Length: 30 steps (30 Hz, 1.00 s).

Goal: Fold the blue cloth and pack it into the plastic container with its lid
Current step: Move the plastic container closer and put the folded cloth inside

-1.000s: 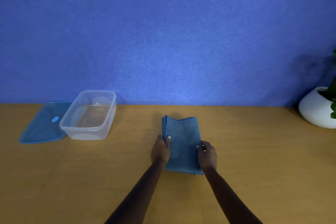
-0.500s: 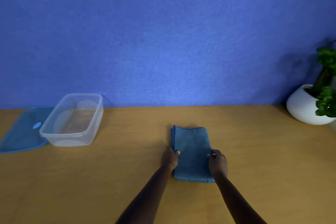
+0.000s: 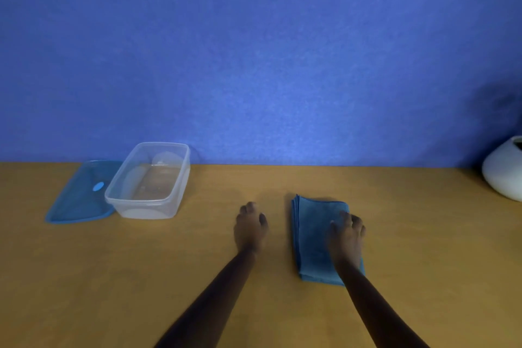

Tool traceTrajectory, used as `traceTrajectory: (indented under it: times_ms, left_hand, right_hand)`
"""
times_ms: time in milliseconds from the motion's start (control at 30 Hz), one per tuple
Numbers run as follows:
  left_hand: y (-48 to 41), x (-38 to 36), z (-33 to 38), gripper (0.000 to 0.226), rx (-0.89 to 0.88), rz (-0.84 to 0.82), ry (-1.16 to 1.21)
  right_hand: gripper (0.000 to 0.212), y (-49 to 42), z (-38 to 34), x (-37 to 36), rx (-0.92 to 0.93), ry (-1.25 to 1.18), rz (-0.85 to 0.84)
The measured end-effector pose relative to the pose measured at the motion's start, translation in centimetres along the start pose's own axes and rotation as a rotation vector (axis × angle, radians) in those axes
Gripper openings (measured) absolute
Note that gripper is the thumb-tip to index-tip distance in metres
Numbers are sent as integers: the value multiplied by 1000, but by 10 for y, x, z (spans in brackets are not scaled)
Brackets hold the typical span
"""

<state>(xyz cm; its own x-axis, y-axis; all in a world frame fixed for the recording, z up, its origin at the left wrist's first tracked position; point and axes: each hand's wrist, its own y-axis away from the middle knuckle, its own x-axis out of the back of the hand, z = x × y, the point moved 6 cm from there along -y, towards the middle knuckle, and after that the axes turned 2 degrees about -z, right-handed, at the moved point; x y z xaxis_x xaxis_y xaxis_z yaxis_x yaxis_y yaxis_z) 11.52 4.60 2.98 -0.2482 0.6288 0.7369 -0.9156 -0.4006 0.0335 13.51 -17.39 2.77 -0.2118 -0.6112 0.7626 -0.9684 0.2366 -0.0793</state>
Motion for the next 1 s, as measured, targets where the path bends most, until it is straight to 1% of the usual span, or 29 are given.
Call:
traceTrajectory:
  times_ms: [100, 200, 300, 367, 467, 533, 667, 733, 800, 933, 1000]
  left_hand:
    - [-8, 42, -12, 34, -67, 188, -24]
    - [-14, 82, -29, 34, -118, 340, -24]
    - [-23, 120, -49, 33, -170, 451, -74]
    - [-31, 145, -70, 33, -157, 487, -93]
    - [-45, 176, -103, 38, -63, 491, -103]
    - [-53, 194, -128, 43, 23, 512, -42]
    - [-62, 219, -176, 49, 260, 553, 226]
    - [-66, 223, -197, 48, 389, 535, 373]
    - [-69, 222, -215, 46, 477, 494, 486]
    - [-77, 216, -232, 42, 493, 429, 658]
    - [-79, 213, -235, 40, 462, 404, 730]
  right_hand:
    - [43, 5, -40, -23, 84, -68, -54]
    - [41, 14, -81, -47, 158, -146, -116]
    - [40, 26, -119, -70, 231, -205, -180]
    - [40, 35, -142, -87, 248, -242, -234]
    - [43, 45, -173, -110, 227, -314, -318]
    - [47, 51, -194, -126, 243, -297, -375]
    - [52, 63, -222, -157, 278, -222, -494]
    - [54, 67, -232, -170, 252, -228, -555]
    - [55, 72, -240, -183, 222, -248, -622]
    - [56, 81, -254, -207, 128, -307, -722]
    - [56, 84, -257, -217, 51, -367, -752]
